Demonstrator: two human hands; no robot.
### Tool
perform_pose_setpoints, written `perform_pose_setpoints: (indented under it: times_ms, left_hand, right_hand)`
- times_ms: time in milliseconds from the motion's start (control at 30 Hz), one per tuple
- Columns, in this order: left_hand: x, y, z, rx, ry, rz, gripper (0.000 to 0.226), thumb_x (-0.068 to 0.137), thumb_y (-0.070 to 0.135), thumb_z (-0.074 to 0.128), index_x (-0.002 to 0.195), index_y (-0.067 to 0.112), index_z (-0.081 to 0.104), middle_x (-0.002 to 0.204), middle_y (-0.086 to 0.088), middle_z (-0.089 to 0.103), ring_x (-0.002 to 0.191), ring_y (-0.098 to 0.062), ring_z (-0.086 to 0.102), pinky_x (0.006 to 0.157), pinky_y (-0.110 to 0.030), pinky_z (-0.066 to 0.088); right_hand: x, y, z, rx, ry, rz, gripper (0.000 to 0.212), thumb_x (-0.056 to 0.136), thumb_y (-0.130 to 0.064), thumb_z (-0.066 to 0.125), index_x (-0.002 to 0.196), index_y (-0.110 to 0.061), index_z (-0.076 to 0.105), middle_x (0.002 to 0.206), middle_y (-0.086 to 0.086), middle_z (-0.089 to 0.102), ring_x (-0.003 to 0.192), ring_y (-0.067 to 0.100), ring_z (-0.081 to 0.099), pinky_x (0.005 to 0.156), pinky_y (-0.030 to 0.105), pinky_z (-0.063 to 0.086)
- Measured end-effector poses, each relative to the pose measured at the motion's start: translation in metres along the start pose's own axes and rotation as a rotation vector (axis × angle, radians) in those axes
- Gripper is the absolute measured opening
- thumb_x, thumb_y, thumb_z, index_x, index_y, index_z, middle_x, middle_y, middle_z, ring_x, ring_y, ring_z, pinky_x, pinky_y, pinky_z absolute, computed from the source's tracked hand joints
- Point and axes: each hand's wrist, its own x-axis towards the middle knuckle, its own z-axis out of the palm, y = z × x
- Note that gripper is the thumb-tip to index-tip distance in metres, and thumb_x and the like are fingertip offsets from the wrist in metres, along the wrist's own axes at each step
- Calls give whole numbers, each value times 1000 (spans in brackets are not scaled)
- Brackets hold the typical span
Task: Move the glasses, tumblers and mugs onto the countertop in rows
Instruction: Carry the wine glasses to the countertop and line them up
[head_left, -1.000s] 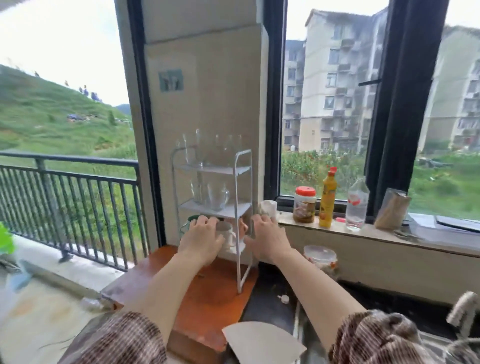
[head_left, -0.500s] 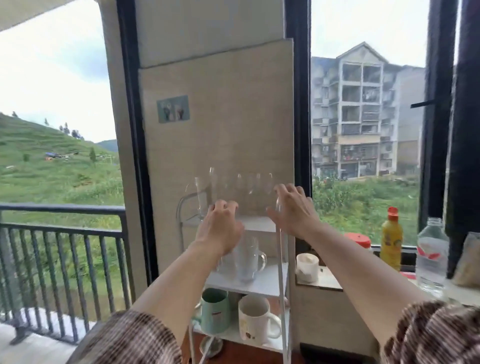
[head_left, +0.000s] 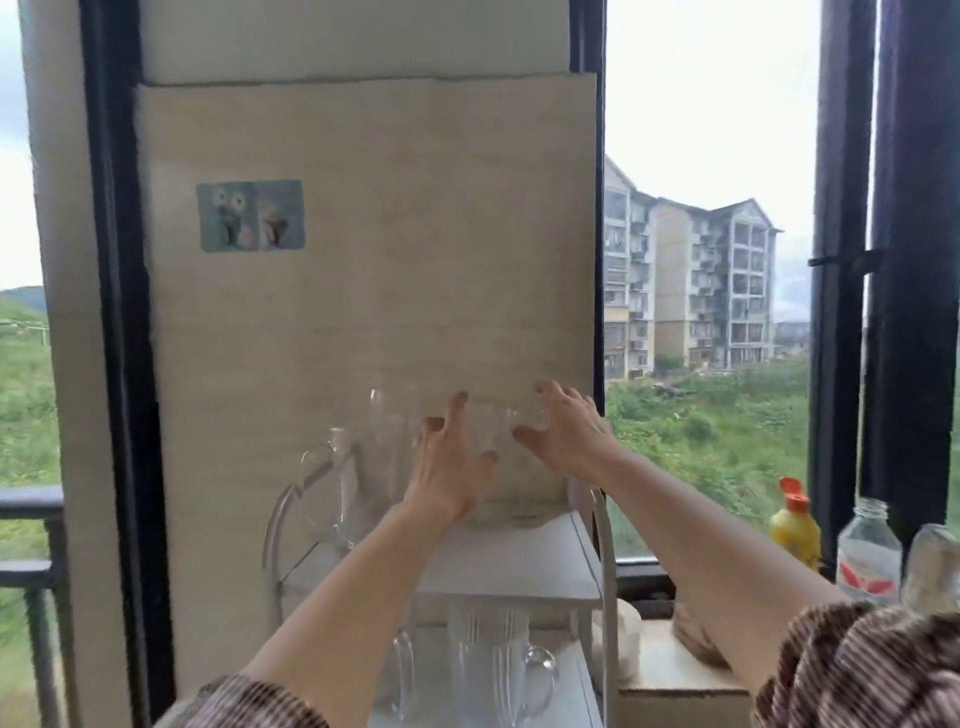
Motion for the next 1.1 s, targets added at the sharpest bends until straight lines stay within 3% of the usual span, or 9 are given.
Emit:
perform_pose_setpoints:
  times_ms: [167,267,400,500,700,833,933,1033,1100]
  left_hand:
    - [15,-8,15,-55,34,34,74,83,27,60,145,27,21,131,-19,44,118,-36,48,90,-33,35]
    - [16,-14,19,-89,73,83,67,86,30,61,143,23,26,126,-20,50,116,-35,50,82,-28,31]
    - [14,-15,19,-126,94,118,62,87,27,63,140,23,31,123,-19,51,106,-33,54,71,-21,27]
    - [9,-13,17,-145,121,142,65,87,26,64,141,25,29,127,-18,49,108,-32,54,75,-19,29]
    - [-3,7,-4,-230,229,240,72,84,23,67,143,26,25,134,-14,46,114,-32,54,93,-44,45]
    - [-11,31,-20,-251,337,304,77,81,23,71,143,19,26,135,-14,47,116,-31,53,94,-48,47]
    - [-19,53,-26,-280,396,346,75,79,21,72,141,17,31,134,-12,49,116,-27,52,95,-42,45]
    - [-34,82,-22,-303,378,390,73,78,21,73,139,17,34,134,-9,50,118,-23,51,93,-29,38]
    - [-49,103,-15,-336,321,408,75,77,22,74,140,16,33,136,-9,50,118,-24,52,96,-32,40]
  right_hand:
    - [20,4,12,185,-59,85,75,77,-46,69,141,-21,39,132,9,56,117,27,55,96,36,46]
    - [24,7,16,254,-42,96,79,73,-42,75,140,-16,43,127,8,58,112,22,56,81,25,41]
    - [25,9,16,285,-2,91,81,68,-43,80,138,-15,48,124,5,59,104,17,56,79,23,38]
    - [20,9,14,322,19,89,82,67,-42,82,137,-15,48,115,1,57,97,14,53,77,23,38]
    - [5,0,-11,494,93,58,80,69,-35,83,137,-14,47,122,7,60,94,14,57,57,14,38]
    - [-13,-5,-42,550,214,25,77,71,-33,81,137,-12,46,121,9,63,96,15,60,61,14,42]
    - [-31,-2,-72,585,313,28,75,71,-34,80,135,-11,48,115,6,65,94,15,63,61,14,43]
    - [-57,11,-103,583,367,43,72,71,-33,79,133,-11,49,104,-1,65,90,14,65,67,23,50]
    - [-79,27,-123,565,372,62,71,71,-33,80,132,-12,51,108,3,66,95,20,66,80,34,56]
